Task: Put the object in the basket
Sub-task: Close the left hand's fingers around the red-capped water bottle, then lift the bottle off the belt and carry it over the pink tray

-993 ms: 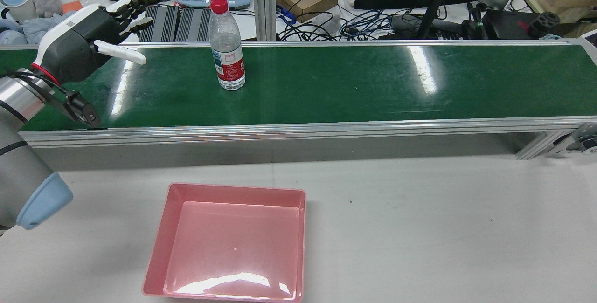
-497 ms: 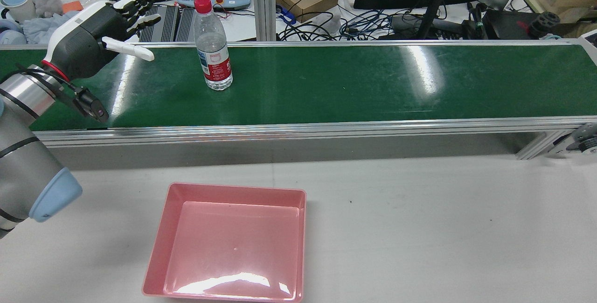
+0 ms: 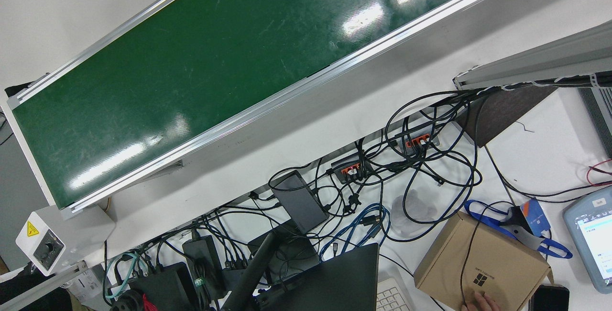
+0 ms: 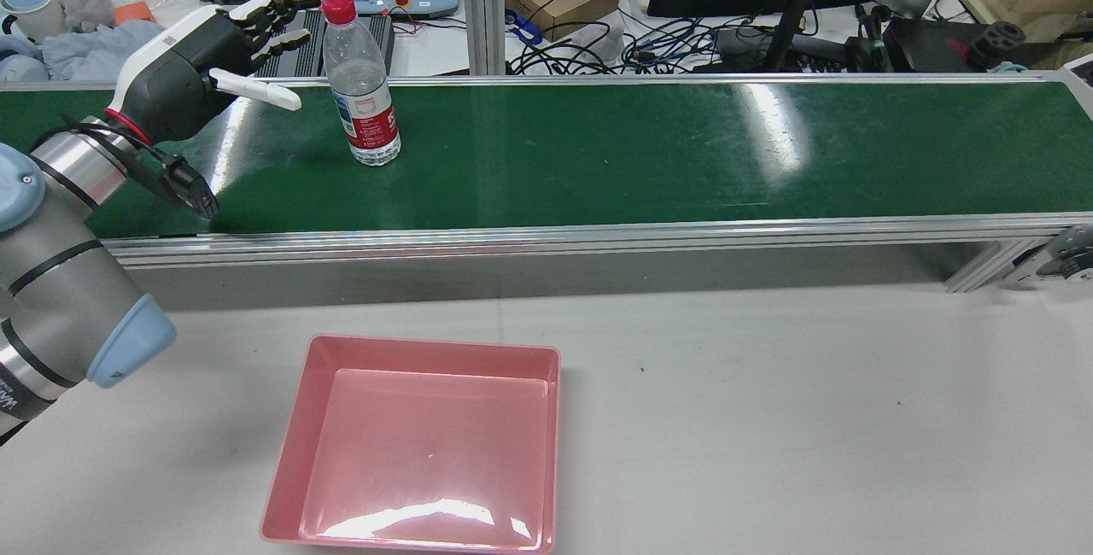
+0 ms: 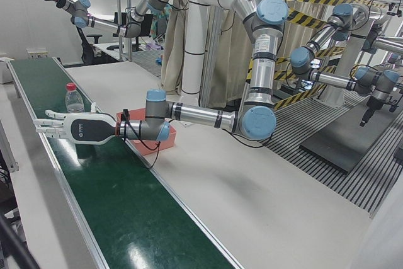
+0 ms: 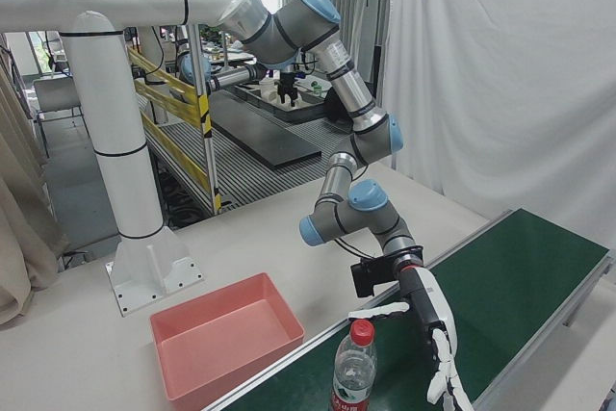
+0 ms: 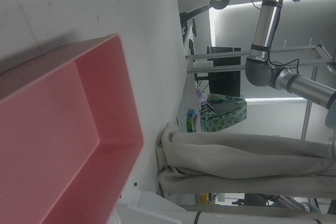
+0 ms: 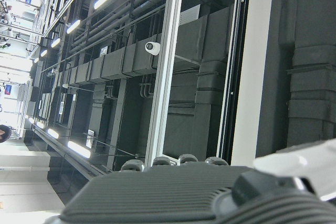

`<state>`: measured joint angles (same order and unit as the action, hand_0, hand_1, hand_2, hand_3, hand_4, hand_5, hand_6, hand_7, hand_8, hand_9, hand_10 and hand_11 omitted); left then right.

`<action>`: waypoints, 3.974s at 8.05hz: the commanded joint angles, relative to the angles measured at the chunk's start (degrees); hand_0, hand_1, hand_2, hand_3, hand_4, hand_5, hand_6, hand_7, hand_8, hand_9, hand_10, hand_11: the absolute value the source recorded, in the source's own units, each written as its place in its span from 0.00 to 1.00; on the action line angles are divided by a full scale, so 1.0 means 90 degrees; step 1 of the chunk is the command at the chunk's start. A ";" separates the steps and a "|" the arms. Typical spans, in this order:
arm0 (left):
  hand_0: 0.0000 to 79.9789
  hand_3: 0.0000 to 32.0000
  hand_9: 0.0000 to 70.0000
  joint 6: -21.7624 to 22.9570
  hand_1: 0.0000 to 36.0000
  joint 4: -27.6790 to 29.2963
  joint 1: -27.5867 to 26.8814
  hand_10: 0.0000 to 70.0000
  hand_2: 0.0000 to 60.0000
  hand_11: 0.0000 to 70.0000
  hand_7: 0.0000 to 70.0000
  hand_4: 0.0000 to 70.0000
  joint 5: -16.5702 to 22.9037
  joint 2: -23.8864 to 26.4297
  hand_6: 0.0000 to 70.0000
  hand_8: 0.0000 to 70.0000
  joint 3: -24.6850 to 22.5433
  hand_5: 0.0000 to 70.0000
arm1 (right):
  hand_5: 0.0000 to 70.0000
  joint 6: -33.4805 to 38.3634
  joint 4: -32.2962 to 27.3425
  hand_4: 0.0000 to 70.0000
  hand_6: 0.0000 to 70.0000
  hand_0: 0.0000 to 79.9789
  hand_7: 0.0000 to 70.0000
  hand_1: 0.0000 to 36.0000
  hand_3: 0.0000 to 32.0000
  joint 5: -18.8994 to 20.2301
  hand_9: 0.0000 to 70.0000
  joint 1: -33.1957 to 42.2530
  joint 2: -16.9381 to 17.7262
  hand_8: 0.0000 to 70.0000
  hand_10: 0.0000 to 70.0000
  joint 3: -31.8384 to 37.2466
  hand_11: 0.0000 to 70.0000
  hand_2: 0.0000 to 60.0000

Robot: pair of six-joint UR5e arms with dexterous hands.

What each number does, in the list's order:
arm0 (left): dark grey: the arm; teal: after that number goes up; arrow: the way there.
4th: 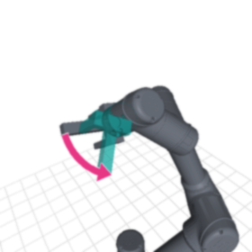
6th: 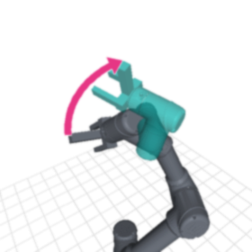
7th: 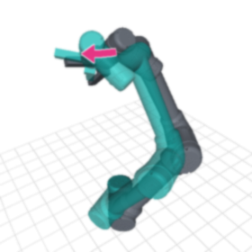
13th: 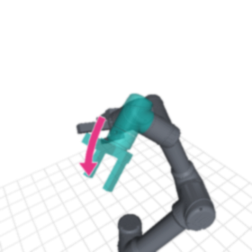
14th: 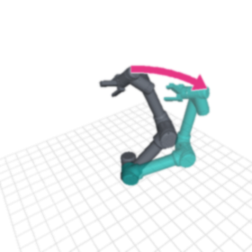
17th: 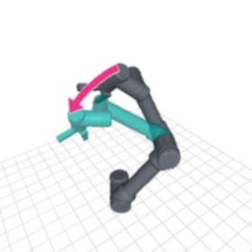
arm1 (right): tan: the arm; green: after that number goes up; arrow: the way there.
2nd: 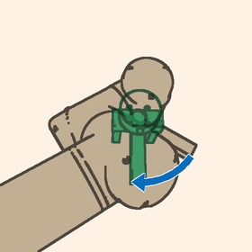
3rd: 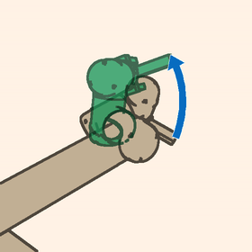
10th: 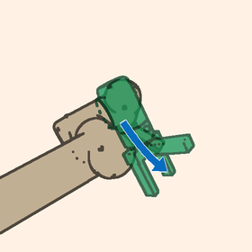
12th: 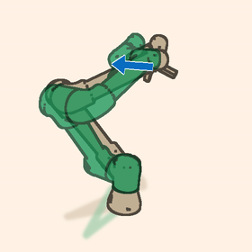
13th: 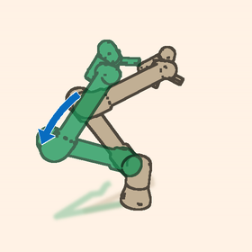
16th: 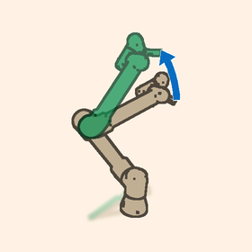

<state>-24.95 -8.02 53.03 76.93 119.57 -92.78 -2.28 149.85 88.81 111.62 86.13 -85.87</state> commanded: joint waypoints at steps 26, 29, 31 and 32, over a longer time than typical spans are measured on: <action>0.67 0.00 0.83 -0.0050 0.82 -0.3103 -0.2860 0.59 1.00 0.85 0.73 0.56 0.0135 -0.0923 0.67 0.67 -0.4203 0.93 | 0.00 0.0000 0.0000 0.00 0.00 0.00 0.00 0.00 0.00 0.0005 0.00 0.0010 0.0000 0.00 0.00 -0.0010 0.00 0.00; 0.70 0.00 0.69 -0.0060 0.68 -0.3015 -0.3119 0.51 0.84 0.74 0.60 0.52 0.0115 -0.1048 0.52 0.57 -0.4222 0.79 | 0.00 0.0000 0.0000 0.00 0.00 0.00 0.00 0.00 0.00 -0.0005 0.00 0.0010 0.0000 0.00 0.00 0.0000 0.00 0.00; 0.62 0.00 0.42 -0.0050 0.33 -0.2470 -0.3128 0.36 0.22 0.54 0.36 0.32 0.0105 -0.1613 0.21 0.32 -0.4407 0.56 | 0.00 0.0000 0.0000 0.00 0.00 0.00 0.00 0.00 0.00 -0.0005 0.00 0.0010 0.0000 0.00 0.00 0.0000 0.00 0.00; 0.59 0.00 0.27 -0.0041 0.05 -0.2004 -0.3148 0.32 0.00 0.47 0.27 0.25 0.0105 -0.1935 0.15 0.22 -0.4427 0.52 | 0.00 0.0000 0.0000 0.00 0.00 0.00 0.00 0.00 0.00 -0.0005 0.00 0.0000 0.0000 0.00 0.00 0.0000 0.00 0.00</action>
<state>-25.42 -32.43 24.98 77.94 107.62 -131.55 -2.29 149.85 88.80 111.66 86.13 -85.89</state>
